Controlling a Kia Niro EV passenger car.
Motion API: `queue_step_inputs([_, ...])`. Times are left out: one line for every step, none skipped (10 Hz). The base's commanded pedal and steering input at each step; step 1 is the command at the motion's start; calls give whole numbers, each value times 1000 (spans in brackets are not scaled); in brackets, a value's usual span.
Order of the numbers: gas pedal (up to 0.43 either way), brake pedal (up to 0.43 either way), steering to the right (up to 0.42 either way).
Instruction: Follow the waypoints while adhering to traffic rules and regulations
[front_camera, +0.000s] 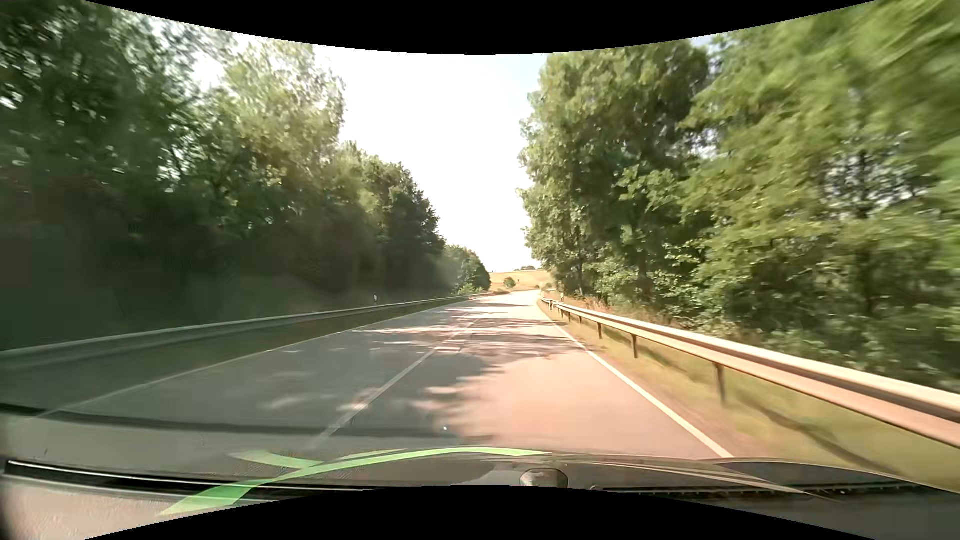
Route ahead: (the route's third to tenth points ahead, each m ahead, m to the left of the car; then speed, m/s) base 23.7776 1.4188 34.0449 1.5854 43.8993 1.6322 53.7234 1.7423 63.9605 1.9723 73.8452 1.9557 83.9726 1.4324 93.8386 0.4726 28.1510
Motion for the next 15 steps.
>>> queue_step_inputs([228, 0, 3])
queue_step_inputs([220, 0, 3])
queue_step_inputs([220, 0, 3])
queue_step_inputs([220, 0, 3])
queue_step_inputs([220, 0, 2])
queue_step_inputs([228, 0, 2])
queue_step_inputs([228, 0, 2])
queue_step_inputs([228, 0, 2])
queue_step_inputs([228, 0, 2])
queue_step_inputs([220, 0, 2])
queue_step_inputs([169, 0, 3])
queue_step_inputs([130, 0, 3])
queue_step_inputs([118, 0, 3])
queue_step_inputs([118, 0, 3])
queue_step_inputs([118, 0, 3])
